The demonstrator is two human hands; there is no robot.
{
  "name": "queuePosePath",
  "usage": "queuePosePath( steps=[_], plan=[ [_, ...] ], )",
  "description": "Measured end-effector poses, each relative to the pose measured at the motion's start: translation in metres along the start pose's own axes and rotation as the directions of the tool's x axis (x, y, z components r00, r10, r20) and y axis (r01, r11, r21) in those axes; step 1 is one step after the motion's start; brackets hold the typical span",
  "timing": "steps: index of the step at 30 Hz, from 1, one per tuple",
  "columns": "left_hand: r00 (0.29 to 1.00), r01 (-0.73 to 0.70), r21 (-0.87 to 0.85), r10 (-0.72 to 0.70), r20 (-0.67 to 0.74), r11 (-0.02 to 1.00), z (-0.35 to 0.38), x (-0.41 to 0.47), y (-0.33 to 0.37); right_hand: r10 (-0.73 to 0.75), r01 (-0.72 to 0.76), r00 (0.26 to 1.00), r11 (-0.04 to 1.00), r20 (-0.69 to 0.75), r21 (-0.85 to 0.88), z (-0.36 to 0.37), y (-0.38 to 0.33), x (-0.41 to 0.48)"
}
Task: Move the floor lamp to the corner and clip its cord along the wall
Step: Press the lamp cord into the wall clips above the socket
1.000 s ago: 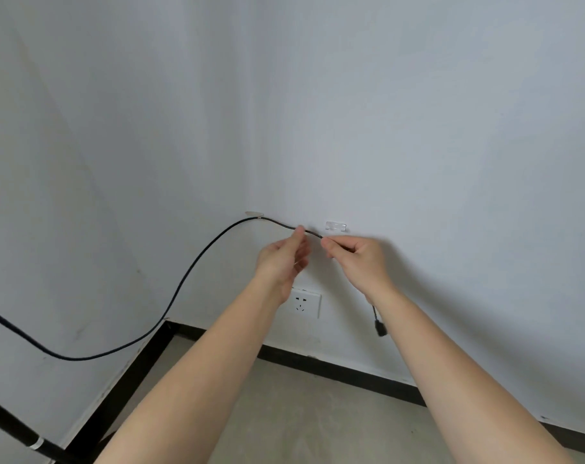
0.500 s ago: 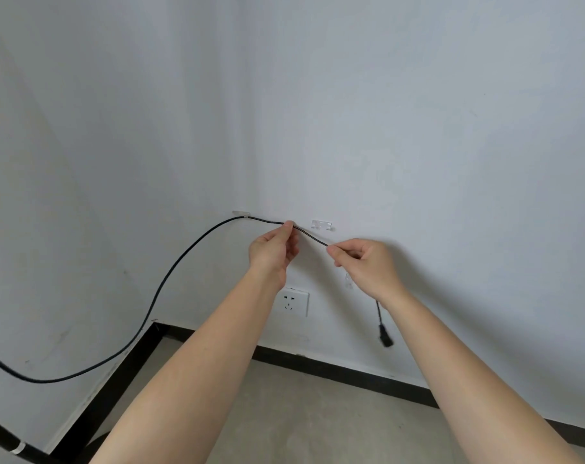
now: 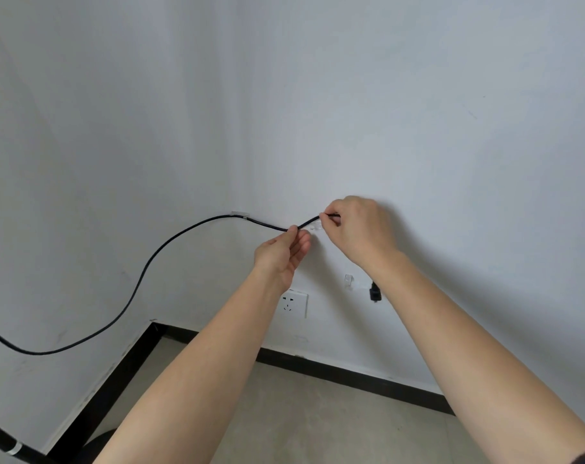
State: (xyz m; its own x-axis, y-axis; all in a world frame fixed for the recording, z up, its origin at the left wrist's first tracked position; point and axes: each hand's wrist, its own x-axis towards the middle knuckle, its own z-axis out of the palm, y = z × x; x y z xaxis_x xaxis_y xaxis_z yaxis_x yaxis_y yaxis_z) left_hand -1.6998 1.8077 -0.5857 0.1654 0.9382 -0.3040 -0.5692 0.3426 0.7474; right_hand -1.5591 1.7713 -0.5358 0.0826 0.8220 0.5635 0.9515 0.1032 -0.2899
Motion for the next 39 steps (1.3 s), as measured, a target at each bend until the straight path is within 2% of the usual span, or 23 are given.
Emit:
queuePosePath(
  steps=[3,7,11,17,22,30,39],
  plan=[
    [0.998,0.03,-0.01,-0.029,0.048,1.0,0.005,-0.003,-0.002,0.044,-0.044,0.999,0.998,0.008,0.041,0.001,0.007,-0.009],
    [0.998,0.021,-0.011,-0.02,0.056,1.0,0.012,-0.003,-0.004,0.067,-0.062,0.998,0.976,-0.017,0.207,0.002,0.014,-0.028],
    [0.998,0.023,-0.069,-0.019,0.055,0.997,0.009,-0.004,-0.004,0.065,-0.067,0.998,0.976,0.017,0.207,0.003,0.013,-0.033],
    [0.999,-0.013,-0.039,0.015,0.04,0.999,0.011,-0.003,-0.007,0.071,-0.101,0.982,0.98,0.173,0.171,0.0,0.013,-0.029],
    [1.0,0.024,-0.074,-0.025,-0.018,0.997,0.013,-0.001,-0.012,0.101,-0.125,0.987,0.969,0.122,0.213,-0.004,0.014,-0.025],
    [0.996,-0.005,-0.147,-0.008,-0.084,0.989,0.017,-0.002,-0.02,0.081,-0.093,0.991,0.989,0.108,0.114,-0.003,0.015,-0.02],
    [0.999,0.042,-0.217,-0.042,0.003,0.975,0.016,-0.001,-0.016,-0.103,0.105,0.994,0.99,0.029,-0.096,-0.006,0.005,0.002]
  ],
)
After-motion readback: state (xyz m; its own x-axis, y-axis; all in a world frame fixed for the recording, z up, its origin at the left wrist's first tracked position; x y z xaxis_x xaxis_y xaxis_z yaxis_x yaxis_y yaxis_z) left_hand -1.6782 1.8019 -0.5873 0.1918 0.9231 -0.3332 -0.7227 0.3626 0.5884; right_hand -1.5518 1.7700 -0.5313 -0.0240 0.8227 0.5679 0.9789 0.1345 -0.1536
